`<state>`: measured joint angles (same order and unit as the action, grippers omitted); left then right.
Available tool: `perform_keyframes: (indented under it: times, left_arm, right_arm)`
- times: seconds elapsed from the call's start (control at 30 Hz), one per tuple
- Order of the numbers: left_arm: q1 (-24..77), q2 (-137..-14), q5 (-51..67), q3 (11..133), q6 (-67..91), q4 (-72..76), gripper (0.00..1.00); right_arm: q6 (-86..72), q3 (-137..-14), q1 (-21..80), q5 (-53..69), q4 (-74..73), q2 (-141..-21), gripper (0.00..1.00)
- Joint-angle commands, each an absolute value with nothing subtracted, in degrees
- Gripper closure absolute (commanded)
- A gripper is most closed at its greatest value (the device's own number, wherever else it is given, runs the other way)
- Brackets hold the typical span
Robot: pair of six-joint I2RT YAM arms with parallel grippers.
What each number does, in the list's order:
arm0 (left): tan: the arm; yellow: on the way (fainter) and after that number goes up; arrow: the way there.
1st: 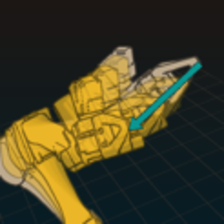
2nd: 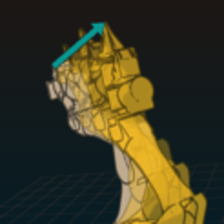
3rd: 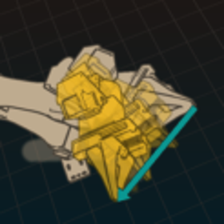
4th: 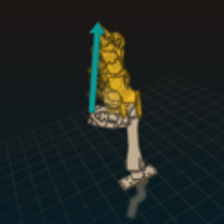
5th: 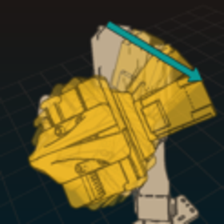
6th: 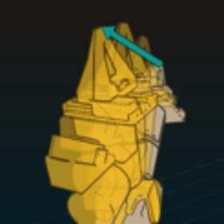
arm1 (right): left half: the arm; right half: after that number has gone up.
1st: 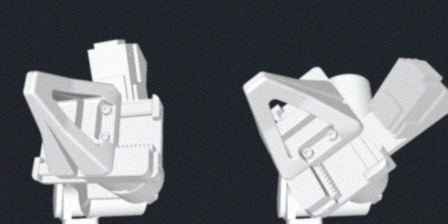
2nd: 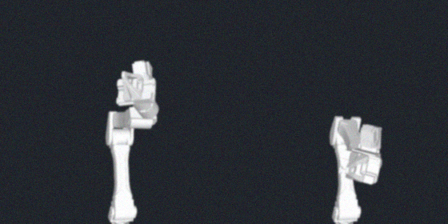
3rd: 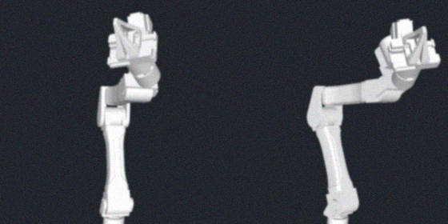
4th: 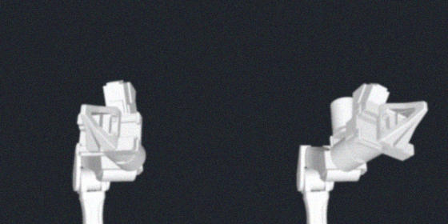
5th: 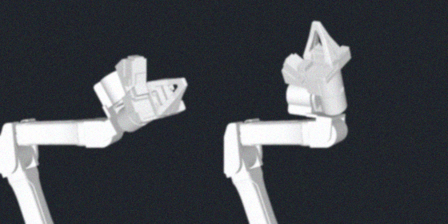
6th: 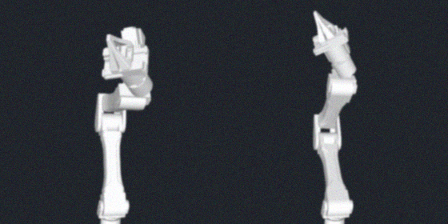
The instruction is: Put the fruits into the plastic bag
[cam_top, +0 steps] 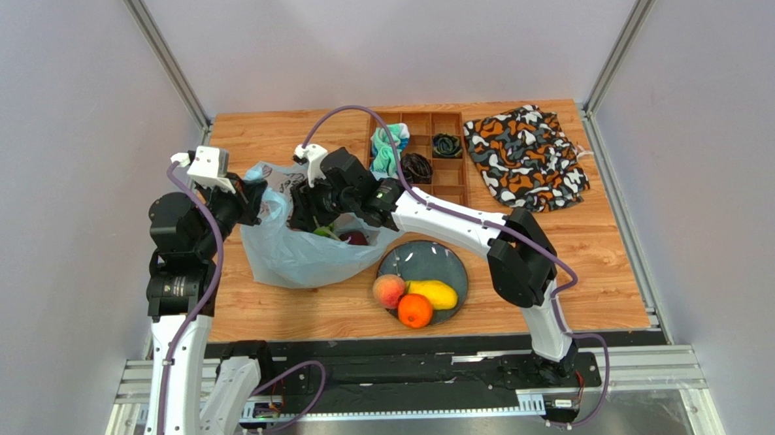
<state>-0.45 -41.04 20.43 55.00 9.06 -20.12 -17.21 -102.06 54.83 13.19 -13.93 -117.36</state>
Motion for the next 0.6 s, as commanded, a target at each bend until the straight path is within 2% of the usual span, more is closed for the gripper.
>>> perform_keyframes:
  times: [0.0, 0.13, 0.23, 0.57]
  left_arm:
    - [-0.18, -40.43, 20.65, 55.55, 9.14, -19.51, 1.0]
    - [-0.18, -40.52, 20.57, 55.63, 9.14, -19.51, 1.0]
    - [-0.18, -40.43, 20.48, 55.63, 9.14, -19.51, 1.0]
    - [-0.18, -40.43, 20.48, 55.63, 9.14, -19.51, 1.0]
  right_arm:
    - [-17.05, -104.24, 54.84, 13.27, -13.01, -115.58, 0.36]
    - [-16.35, -103.98, 54.84, 13.01, -12.75, -114.96, 0.24]
    - [-16.0, -103.71, 54.58, 12.48, -12.74, -114.35, 0.21]
    - [-16.35, -99.59, 52.91, 10.81, -10.73, -109.26, 0.18]
